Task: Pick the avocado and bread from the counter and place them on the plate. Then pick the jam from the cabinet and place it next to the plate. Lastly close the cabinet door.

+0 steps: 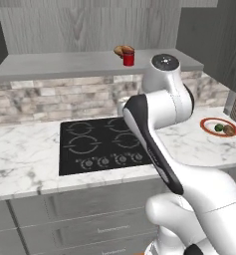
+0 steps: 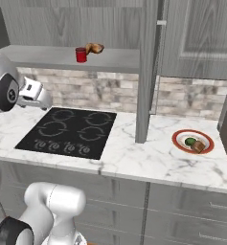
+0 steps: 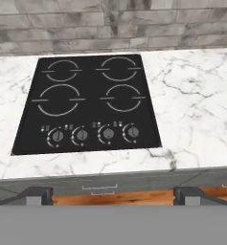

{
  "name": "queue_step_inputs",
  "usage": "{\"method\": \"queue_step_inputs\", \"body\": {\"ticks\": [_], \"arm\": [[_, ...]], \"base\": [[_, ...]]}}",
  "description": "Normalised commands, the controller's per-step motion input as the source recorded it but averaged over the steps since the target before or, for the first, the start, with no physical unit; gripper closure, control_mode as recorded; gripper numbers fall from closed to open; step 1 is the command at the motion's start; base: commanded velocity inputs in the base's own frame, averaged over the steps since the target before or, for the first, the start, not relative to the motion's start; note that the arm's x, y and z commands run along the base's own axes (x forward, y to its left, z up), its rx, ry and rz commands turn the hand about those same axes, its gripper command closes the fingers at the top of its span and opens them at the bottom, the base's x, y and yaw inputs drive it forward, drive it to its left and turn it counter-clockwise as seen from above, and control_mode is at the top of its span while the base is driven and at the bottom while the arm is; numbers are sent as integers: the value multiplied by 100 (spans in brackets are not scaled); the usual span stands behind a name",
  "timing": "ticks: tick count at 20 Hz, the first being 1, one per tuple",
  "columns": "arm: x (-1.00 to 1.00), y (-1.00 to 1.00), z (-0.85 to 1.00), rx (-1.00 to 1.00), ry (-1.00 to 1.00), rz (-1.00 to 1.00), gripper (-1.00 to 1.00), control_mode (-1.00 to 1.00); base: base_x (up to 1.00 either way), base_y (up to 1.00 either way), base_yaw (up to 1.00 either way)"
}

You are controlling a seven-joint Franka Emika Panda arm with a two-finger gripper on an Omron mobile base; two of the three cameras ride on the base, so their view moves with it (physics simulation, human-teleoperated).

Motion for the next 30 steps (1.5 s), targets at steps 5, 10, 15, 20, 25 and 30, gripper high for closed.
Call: {"method": "queue_step_inputs", "body": {"ticks": [5, 10, 15, 20, 25, 30], "arm": [[4, 0, 39, -2, -20, 2, -100, -100], [0, 0, 29, -2, -19, 4, -100, -100], [0, 0, 19, -3, -18, 5, -100, -100], [0, 0, 20, -3, -19, 4, -100, -100], [1, 0, 19, -4, -18, 4, -100, -100], [1, 3, 19, -5, -18, 3, -100, -100]], "base": [[0, 0, 0], [0, 0, 0], [0, 0, 0], [0, 0, 0], [0, 0, 0], [0, 0, 0]]}}
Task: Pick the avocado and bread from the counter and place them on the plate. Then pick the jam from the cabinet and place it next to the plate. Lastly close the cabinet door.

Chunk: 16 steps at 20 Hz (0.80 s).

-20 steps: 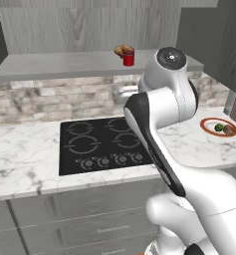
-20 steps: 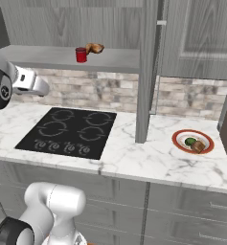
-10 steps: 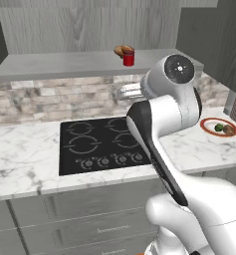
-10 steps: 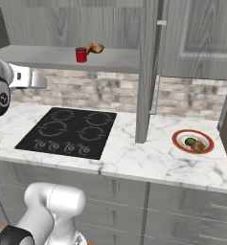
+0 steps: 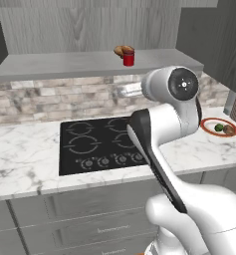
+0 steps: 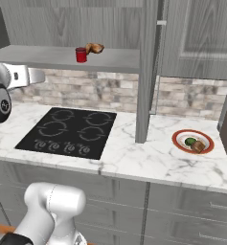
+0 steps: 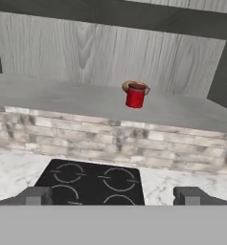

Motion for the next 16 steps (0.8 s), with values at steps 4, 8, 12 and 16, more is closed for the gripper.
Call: {"method": "queue_step_inputs", "body": {"ticks": [4, 8, 12, 16], "arm": [[3, 4, 17, -5, -17, 3, -100, -100], [5, 4, 12, -5, -16, 2, -100, -100], [5, 4, 13, -5, -16, 2, -100, -100], [1, 0, 14, -3, -18, 2, -100, -100]], "base": [[0, 0, 0], [0, 0, 0], [0, 0, 0], [0, 0, 0]]}}
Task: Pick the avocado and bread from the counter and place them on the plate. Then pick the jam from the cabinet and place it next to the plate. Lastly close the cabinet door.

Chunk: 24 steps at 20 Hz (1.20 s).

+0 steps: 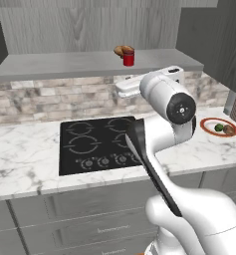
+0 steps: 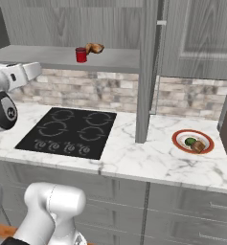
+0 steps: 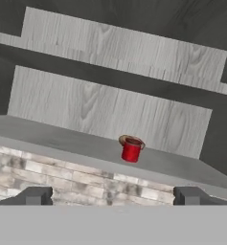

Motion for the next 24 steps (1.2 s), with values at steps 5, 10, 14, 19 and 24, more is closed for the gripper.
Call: {"method": "queue_step_inputs", "body": {"ticks": [5, 10, 14, 19, 24], "arm": [[1, 0, 5, -1, -4, 1, -100, -100], [0, 0, 0, 0, 0, 0, -100, -100], [6, 0, 0, 0, 0, 0, -100, -100], [23, -2, 0, 0, 0, 0, -100, -100], [38, -14, 0, 2, 3, -2, -100, -100]], "base": [[0, 0, 0], [0, 0, 0], [0, 0, 0], [0, 0, 0], [0, 0, 0]]}}
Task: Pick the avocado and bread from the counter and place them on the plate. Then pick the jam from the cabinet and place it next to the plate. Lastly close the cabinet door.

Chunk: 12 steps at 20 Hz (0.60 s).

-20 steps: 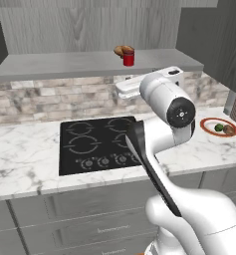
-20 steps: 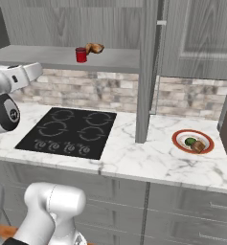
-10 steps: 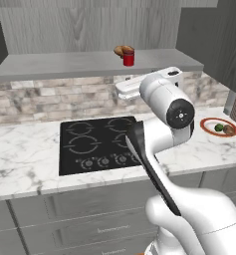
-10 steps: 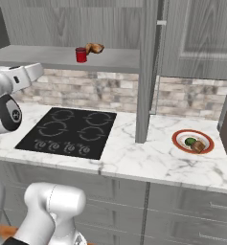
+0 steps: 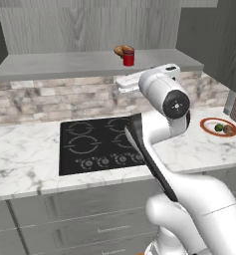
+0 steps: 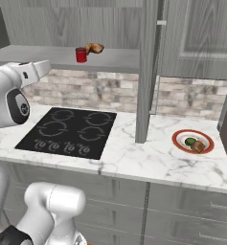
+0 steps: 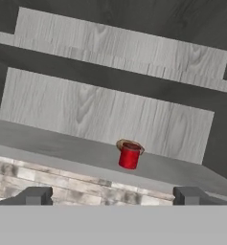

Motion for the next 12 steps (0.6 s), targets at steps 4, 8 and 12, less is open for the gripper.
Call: {"method": "queue_step_inputs", "body": {"ticks": [4, 8, 12], "arm": [[37, -24, 1, 5, 2, -1, -100, -100], [46, -20, 7, 6, 6, -2, -100, -100], [50, -8, 8, 4, 12, 0, -100, -100]], "base": [[0, 0, 0], [0, 0, 0], [0, 0, 0]]}}
